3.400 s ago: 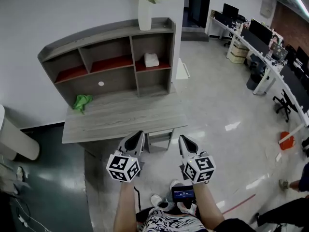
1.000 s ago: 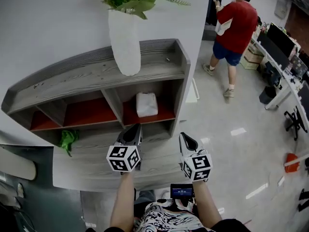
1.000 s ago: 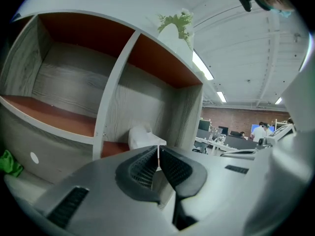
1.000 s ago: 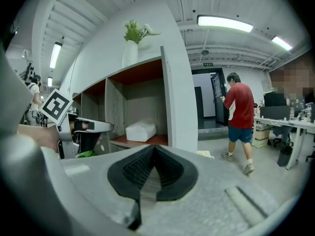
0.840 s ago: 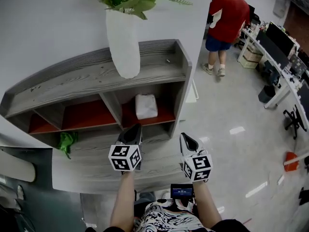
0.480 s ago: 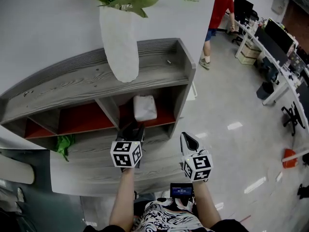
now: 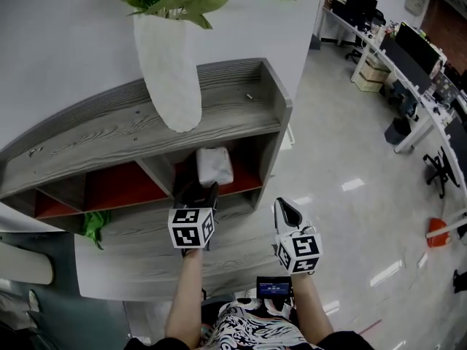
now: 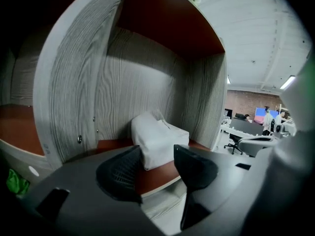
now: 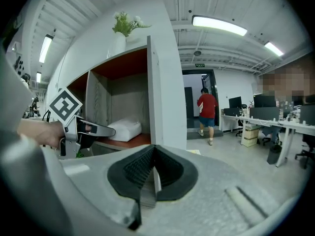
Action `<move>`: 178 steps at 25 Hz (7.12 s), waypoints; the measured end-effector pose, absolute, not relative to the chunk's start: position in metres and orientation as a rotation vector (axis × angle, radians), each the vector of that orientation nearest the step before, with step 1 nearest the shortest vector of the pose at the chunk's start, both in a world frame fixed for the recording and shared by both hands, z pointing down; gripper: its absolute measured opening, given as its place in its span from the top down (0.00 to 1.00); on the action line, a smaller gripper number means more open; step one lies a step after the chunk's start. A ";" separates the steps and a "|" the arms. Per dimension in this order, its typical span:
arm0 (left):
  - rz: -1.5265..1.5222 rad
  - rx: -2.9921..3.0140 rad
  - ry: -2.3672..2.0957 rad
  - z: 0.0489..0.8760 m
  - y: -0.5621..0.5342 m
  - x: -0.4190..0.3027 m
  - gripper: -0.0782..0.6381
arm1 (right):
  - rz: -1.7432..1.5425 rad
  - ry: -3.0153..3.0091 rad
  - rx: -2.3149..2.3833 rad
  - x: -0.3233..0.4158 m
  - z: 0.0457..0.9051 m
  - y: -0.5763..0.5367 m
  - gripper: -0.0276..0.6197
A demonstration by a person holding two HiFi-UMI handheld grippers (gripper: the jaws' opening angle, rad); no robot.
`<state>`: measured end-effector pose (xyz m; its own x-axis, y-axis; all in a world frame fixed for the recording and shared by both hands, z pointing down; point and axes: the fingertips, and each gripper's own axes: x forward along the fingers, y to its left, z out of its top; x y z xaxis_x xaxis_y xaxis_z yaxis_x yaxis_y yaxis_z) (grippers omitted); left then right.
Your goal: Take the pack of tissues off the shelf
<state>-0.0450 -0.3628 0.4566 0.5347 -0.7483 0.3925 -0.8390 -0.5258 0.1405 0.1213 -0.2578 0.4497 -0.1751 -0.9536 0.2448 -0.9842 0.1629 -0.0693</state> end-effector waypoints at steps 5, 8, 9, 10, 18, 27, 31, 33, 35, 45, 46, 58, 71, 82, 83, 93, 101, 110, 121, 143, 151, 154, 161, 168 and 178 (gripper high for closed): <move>0.484 2.448 -1.348 0.459 -0.366 -0.048 0.66 | 0.332 -2.269 1.947 0.129 0.450 -0.258 0.95; 0.491 2.461 -1.356 0.458 -0.367 -0.050 0.75 | 0.344 -2.269 1.951 0.129 0.452 -0.258 0.95; 0.490 2.469 -1.350 0.458 -0.366 -0.050 0.77 | 0.345 -2.270 1.949 0.128 0.452 -0.258 0.95; 0.487 2.478 -1.340 0.457 -0.366 -0.049 0.79 | 0.346 -2.272 1.946 0.128 0.452 -0.258 0.95; 0.447 2.506 -1.268 0.454 -0.361 -0.042 0.84 | 0.342 -2.283 1.936 0.127 0.451 -0.255 0.95; 0.417 2.543 -1.273 0.450 -0.354 -0.042 0.85 | 0.354 -2.314 1.913 0.122 0.450 -0.254 0.95; 0.409 2.546 -1.289 0.448 -0.351 -0.043 0.85 | 0.354 -2.322 1.904 0.123 0.451 -0.252 0.95; 0.405 2.551 -1.295 0.446 -0.349 -0.044 0.86 | 0.351 -2.325 1.902 0.124 0.450 -0.252 0.95; 0.400 2.555 -1.301 0.444 -0.348 -0.044 0.86 | 0.346 -2.330 1.894 0.124 0.450 -0.251 0.95; 0.367 2.574 -1.321 0.433 -0.332 -0.041 0.86 | 0.346 -2.381 1.869 0.125 0.445 -0.243 0.95; 0.361 2.575 -1.326 0.432 -0.330 -0.041 0.86 | 0.345 -2.385 1.864 0.124 0.445 -0.241 0.95; 0.317 2.593 -1.375 0.415 -0.304 -0.041 0.87 | 0.328 -2.428 1.829 0.125 0.441 -0.222 0.95; 0.294 2.573 -1.460 0.408 -0.267 -0.061 0.88 | 0.313 -2.499 1.745 0.109 0.441 -0.206 0.95; 0.262 2.582 -1.467 0.405 -0.233 -0.071 0.88 | 0.307 -2.558 1.683 0.092 0.443 -0.184 0.95; 0.260 2.583 -1.471 0.405 -0.231 -0.072 0.88 | 0.306 -2.560 1.680 0.091 0.443 -0.182 0.95; 0.235 2.595 -1.483 0.402 -0.211 -0.083 0.88 | 0.292 -2.550 1.672 0.090 0.446 -0.169 0.95; 0.250 2.614 -1.452 0.410 -0.201 -0.080 0.88 | 0.304 -2.541 1.667 0.089 0.453 -0.162 0.95; 0.257 2.609 -1.426 0.427 -0.192 -0.082 0.88 | 0.340 -2.512 1.671 0.090 0.467 -0.153 0.95; 0.270 2.590 -1.378 0.458 -0.176 -0.081 0.88 | 0.399 -2.471 1.636 0.088 0.495 -0.141 0.95; 0.426 2.509 -1.292 0.540 -0.158 -0.072 0.88 | 0.510 -2.376 1.569 0.095 0.550 -0.127 0.95; 0.493 2.470 -1.235 0.580 -0.156 -0.066 0.88 | 0.571 -2.318 1.562 0.104 0.576 -0.119 0.95; 0.519 2.464 -1.194 0.593 -0.154 -0.060 0.88 | 0.585 -2.302 1.567 0.107 0.581 -0.118 0.95; 0.540 2.459 -1.098 0.621 -0.155 -0.042 0.88 | 0.614 -2.254 1.581 0.115 0.595 -0.112 0.95; 0.551 2.452 -1.034 0.647 -0.151 -0.029 0.88 | 0.642 -2.223 1.573 0.117 0.608 -0.105 0.95; 0.583 2.416 -0.931 0.677 -0.140 -0.030 0.88 | 0.655 -2.230 1.528 0.107 0.618 -0.098 0.95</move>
